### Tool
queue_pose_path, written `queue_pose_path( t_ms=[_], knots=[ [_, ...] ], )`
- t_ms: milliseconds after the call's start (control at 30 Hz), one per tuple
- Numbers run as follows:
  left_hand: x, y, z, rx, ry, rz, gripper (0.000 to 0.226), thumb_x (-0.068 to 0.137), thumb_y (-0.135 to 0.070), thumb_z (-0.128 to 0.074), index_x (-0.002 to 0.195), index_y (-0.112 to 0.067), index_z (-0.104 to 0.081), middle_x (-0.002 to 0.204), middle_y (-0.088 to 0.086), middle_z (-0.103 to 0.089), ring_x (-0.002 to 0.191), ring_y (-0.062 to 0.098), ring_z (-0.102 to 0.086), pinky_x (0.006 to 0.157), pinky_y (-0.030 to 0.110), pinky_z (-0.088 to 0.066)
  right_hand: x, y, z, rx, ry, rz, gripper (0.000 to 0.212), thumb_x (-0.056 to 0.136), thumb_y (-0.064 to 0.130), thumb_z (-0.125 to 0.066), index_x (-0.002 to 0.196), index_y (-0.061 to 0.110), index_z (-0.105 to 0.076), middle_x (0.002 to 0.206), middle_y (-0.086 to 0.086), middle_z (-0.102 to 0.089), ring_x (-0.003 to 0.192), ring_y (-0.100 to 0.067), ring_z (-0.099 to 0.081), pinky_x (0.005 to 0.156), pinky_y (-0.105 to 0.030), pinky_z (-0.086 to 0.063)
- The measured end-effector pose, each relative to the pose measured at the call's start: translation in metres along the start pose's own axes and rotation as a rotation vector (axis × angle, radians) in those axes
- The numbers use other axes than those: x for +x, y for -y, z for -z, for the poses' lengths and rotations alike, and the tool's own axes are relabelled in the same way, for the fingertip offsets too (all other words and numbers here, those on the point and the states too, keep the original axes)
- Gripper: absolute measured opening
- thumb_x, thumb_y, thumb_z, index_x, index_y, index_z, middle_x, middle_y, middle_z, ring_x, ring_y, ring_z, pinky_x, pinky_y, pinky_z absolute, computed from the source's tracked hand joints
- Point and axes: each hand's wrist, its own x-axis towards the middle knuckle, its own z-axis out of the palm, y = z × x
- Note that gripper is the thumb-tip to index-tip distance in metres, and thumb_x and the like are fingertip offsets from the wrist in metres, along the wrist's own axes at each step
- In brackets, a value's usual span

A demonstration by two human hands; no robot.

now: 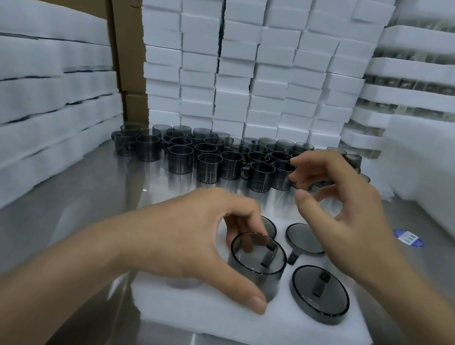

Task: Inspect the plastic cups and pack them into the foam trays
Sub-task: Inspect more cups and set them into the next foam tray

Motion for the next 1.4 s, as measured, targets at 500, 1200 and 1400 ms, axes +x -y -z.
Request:
queue_pose_path(
  t_ms=[500,1200,1400],
  knots=[
    [0.003,0.006,-0.004,-0.017,0.047,-0.002,0.046,0.066,-0.069,-0.087,0.108,-0.053,-0.077,0.132,-0.025,-0.060,0.130,-0.003,-0.054,0.103,0.031,-0.038,0.000,-0.007,-0.001,-0.038,-0.004,-0.001,0.031,0.093,0.022,-0.063,0.122,0.031,-0.064,0.107,0.015,-0.069,0.109,-0.015,-0.067,0.084,-0.034,-0.054],
    [0.008,0.019,-0.015,0.293,-0.109,0.000,0.074,0.065,-0.085,-0.079,0.131,-0.060,-0.055,0.139,-0.042,-0.045,0.139,-0.008,-0.040,0.118,0.039,-0.040,0.008,-0.055,0.021,-0.212,-0.253,-0.328,0.019,0.092,0.012,-0.064,0.098,0.030,-0.071,0.088,0.013,-0.071,0.085,-0.001,-0.063,0.073,-0.024,-0.045],
    [0.022,0.029,-0.031,0.354,-0.310,0.007,0.082,0.066,-0.091,-0.070,0.139,-0.055,-0.058,0.145,-0.039,-0.046,0.132,-0.013,-0.037,0.111,0.029,-0.038,0.007,-0.064,0.020,-0.272,-0.198,-0.398,0.019,0.092,0.012,-0.067,0.091,0.031,-0.071,0.087,0.013,-0.072,0.087,-0.003,-0.064,0.075,-0.017,-0.042]
  ],
)
